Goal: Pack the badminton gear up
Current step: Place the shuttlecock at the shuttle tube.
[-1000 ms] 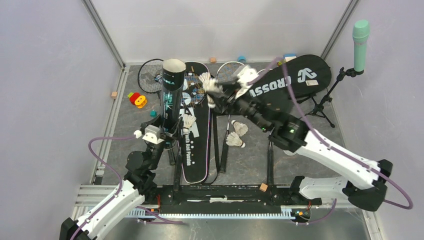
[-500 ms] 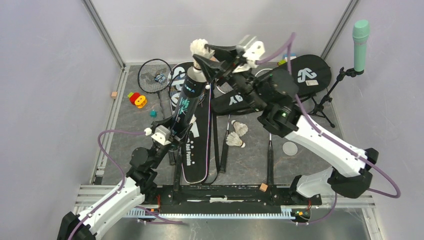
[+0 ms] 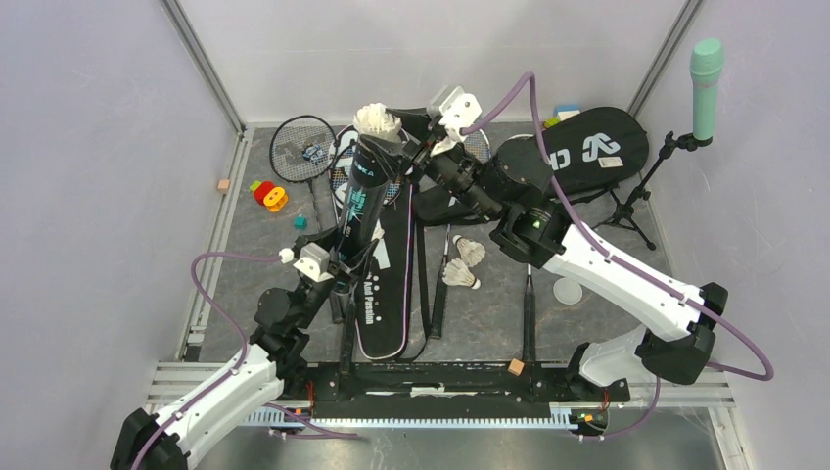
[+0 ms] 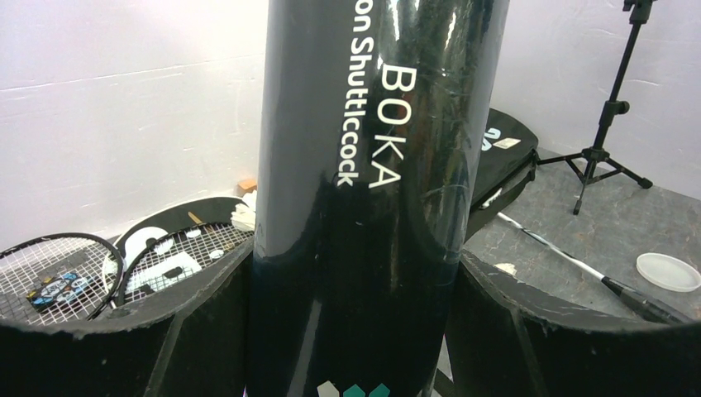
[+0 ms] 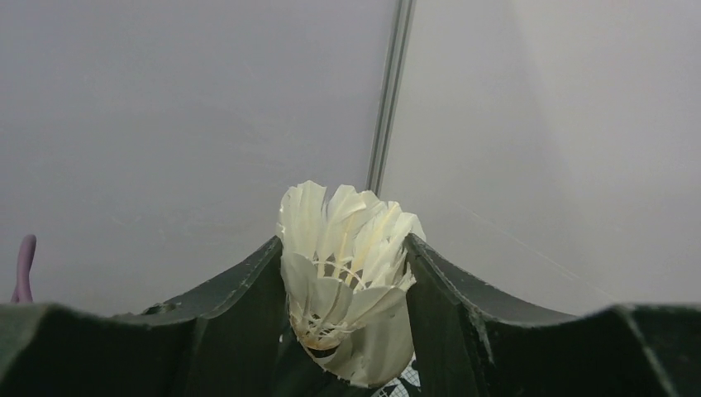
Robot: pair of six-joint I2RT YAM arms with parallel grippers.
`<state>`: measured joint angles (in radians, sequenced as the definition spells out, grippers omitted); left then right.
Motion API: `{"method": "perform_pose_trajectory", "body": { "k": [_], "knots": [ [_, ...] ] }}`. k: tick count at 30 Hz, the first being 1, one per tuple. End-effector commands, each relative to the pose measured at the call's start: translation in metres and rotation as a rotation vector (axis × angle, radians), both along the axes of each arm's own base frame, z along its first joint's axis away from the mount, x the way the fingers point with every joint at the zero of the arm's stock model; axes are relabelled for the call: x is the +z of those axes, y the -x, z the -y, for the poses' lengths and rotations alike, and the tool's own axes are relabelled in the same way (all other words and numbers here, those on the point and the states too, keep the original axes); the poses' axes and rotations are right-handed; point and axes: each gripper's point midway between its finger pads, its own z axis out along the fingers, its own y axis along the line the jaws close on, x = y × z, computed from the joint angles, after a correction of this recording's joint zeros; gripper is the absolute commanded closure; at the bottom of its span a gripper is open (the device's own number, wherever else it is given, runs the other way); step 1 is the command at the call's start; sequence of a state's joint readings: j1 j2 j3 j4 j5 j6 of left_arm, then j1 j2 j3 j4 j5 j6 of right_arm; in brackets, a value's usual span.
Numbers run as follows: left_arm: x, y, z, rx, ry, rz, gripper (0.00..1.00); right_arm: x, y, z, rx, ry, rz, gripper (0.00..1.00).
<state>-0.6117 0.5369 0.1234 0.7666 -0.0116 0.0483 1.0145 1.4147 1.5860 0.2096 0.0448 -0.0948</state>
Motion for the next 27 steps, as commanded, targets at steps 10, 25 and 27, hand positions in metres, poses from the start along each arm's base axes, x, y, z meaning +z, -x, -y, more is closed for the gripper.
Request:
{"method": "perform_pose_trajectory", "body": {
  "k": [10,25,27],
  "knots": [
    [0.033,0.007,-0.004,-0.01,0.082,0.1,0.78,0.022,0.021,0.015,0.052,0.02,-0.025,0.02],
    [0.007,0.029,0.036,-0.234,-0.196,0.135,0.78,-0.033,0.037,0.116,-0.151,0.394,-0.188,0.02],
    [0.004,0.033,0.04,-0.264,-0.218,0.143,0.78,-0.037,0.044,0.128,-0.148,0.435,-0.165,0.02]
  ]
}}
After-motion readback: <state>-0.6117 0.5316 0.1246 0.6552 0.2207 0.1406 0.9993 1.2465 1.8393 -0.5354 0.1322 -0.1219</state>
